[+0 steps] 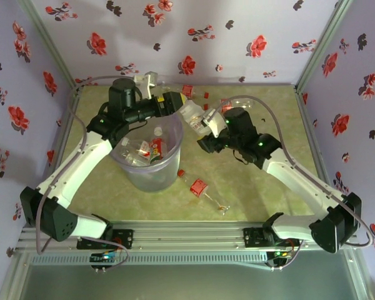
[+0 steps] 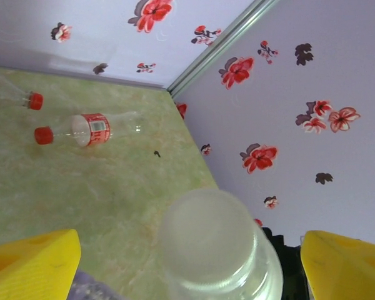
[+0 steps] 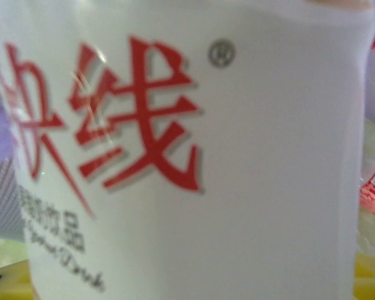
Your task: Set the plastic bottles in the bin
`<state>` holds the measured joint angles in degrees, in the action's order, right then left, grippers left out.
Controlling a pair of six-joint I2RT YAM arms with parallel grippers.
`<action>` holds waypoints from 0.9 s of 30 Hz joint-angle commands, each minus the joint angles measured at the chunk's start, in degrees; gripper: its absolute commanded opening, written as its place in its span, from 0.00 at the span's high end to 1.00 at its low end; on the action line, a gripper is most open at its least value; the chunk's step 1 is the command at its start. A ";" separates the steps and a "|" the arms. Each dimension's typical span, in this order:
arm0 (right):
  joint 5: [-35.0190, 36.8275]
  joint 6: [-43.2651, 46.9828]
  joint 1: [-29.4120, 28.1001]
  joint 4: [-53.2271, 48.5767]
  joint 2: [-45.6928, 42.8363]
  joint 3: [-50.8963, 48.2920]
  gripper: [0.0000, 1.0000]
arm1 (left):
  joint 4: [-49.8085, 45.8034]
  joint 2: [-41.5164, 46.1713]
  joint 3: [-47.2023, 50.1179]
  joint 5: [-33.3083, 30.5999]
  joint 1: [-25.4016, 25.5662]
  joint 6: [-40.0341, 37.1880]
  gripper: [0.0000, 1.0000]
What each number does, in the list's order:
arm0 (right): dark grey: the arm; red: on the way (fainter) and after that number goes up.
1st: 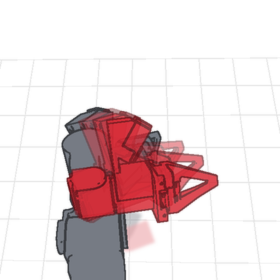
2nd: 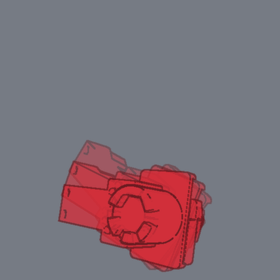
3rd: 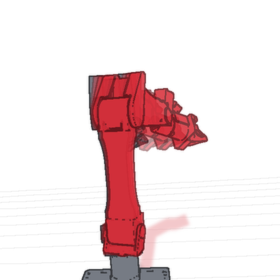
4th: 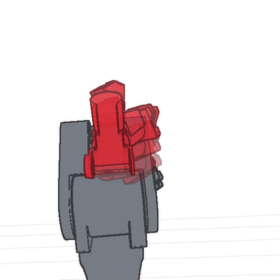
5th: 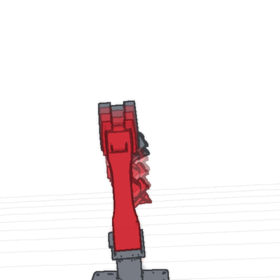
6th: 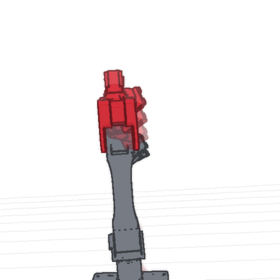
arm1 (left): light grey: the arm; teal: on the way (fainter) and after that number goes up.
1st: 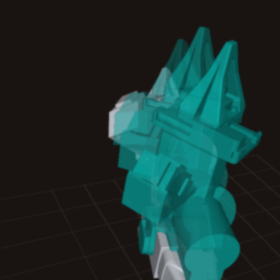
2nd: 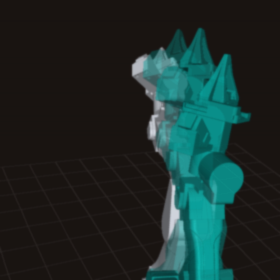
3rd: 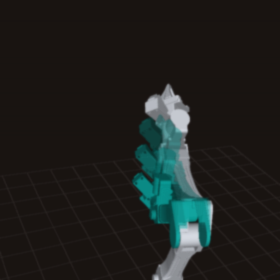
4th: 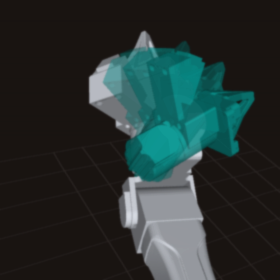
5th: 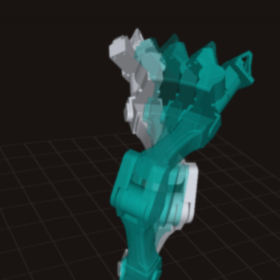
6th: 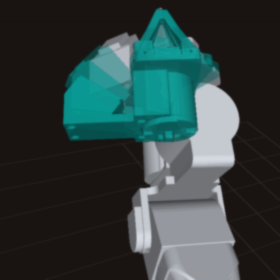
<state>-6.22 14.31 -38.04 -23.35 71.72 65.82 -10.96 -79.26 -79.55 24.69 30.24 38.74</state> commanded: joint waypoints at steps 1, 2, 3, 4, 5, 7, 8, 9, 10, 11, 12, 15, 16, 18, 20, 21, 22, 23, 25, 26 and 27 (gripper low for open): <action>-0.94 -0.65 -1.44 1.54 1.17 3.23 0.52 | 2.80 -1.00 -2.69 1.20 1.28 0.47 0.08; -1.05 -0.48 -1.85 1.79 1.56 3.55 0.51 | 2.79 -1.37 -2.96 1.20 1.64 0.40 0.08; -1.16 -0.18 -2.30 2.07 1.80 3.62 0.51 | 2.71 -1.80 -3.19 1.28 1.92 0.45 0.08; -1.33 0.00 -2.54 2.36 1.86 3.62 0.51 | 2.54 -2.21 -3.39 1.39 2.17 0.45 0.09; -1.59 0.08 -2.78 2.88 1.82 3.46 0.51 | 2.55 -2.58 -3.57 1.39 2.42 0.33 0.09; -2.30 0.28 -3.04 3.18 1.69 3.35 0.51 | 2.77 -3.02 -3.66 1.37 2.63 0.44 0.11; -2.19 0.35 -3.09 3.21 1.68 3.35 0.51 | 2.95 -3.17 -3.68 1.46 2.68 0.52 0.13; -2.17 0.48 -3.12 3.23 1.67 3.26 0.51 | 3.20 -3.38 -3.68 1.60 2.81 0.54 0.17; -1.99 0.55 -3.11 3.15 1.67 3.28 0.51 | 3.41 -3.52 -3.68 1.65 2.97 0.71 0.19; -1.83 0.63 -3.15 3.00 1.67 3.26 0.51 | 3.74 -3.59 -3.68 1.69 3.03 0.79 0.22; -1.76 0.64 -3.11 3.03 1.67 3.23 0.51 | 3.91 -3.75 -3.66 1.77 3.09 0.83 0.25; -1.61 0.73 -3.18 3.55 1.76 3.09 0.50 | 4.05 -3.84 -3.77 1.87 3.25 0.95 0.36; -1.52 0.72 -3.13 3.60 1.87 3.10 0.50 | 3.93 -3.88 -3.75 1.95 3.25 0.97 0.39; -1.52 0.63 -3.18 3.94 1.77 3.00 0.48 | 4.03 -3.81 -3.69 1.86 3.21 0.94 0.46; -1.52 0.64 -3.18 4.12 1.77 3.00 0.44 | 4.37 -3.55 -3.77 1.90 3.17 1.01 0.52; -1.50 0.64 -3.18 4.19 1.75 3.00 0.41 | 4.60 -3.51 -3.77 1.89 3.16 1.07 0.55; -1.41 0.71 -3.18 4.22 1.67 3.00 0.37 | 4.91 -3.39 -3.81 1.92 3.17 1.18 0.57; -1.32 0.89 -3.13 4.23 1.70 3.08 0.32 | 5.35 -3.42 -3.86 1.90 3.09 1.35 0.58; -0.75 1.52 -3.15 3.75 1.62 3.56 0.23 | 6.13 -3.44 -4.04 1.94 2.94 1.76 0.60; -0.32 1.92 -3.13 3.36 1.58 3.99 0.19 | 6.48 -3.43 -4.17 1.90 2.87 1.85 0.61; 0.20 2.24 -3.10 3.07 1.46 4.20 0.15 | 6.74 -3.37 -4.34 1.86 2.76 1.98 0.61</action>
<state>-7.27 15.29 -40.84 -21.28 73.30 67.46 -7.77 -82.78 -81.38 25.10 32.84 39.99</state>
